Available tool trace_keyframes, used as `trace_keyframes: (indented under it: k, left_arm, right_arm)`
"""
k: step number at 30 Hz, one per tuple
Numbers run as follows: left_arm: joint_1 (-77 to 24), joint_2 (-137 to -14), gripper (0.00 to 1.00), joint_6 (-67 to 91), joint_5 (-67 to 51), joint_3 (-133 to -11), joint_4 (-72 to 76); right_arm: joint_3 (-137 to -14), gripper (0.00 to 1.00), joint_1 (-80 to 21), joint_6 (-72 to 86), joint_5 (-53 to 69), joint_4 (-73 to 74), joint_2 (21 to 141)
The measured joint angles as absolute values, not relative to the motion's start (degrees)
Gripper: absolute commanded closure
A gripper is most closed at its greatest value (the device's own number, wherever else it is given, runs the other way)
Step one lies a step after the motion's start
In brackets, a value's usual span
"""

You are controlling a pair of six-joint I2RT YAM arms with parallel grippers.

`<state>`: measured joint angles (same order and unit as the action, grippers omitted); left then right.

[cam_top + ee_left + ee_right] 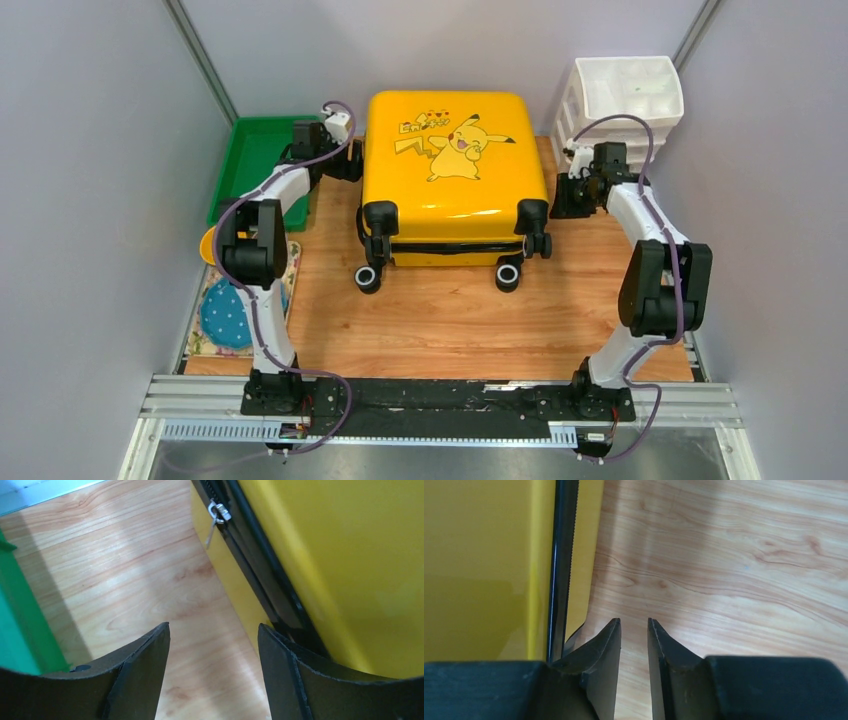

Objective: Open, take out, and arrange the luggage

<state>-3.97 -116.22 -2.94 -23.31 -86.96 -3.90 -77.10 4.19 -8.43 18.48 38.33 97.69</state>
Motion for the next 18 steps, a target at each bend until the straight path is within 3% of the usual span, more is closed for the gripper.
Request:
trace_keyframes:
  k: [10,18]
  left_arm:
    - [-5.10,-125.43,0.23,-12.51,-28.71,-94.32,-3.95]
    - [-5.48,-125.43,0.10,-13.45,-30.94,-95.22,-4.16]
  right_arm:
    - [-63.75,0.69,3.79,-19.05,28.64,32.36,95.72]
    - [-56.12,0.68,4.71,-25.41,31.73,33.23,83.50]
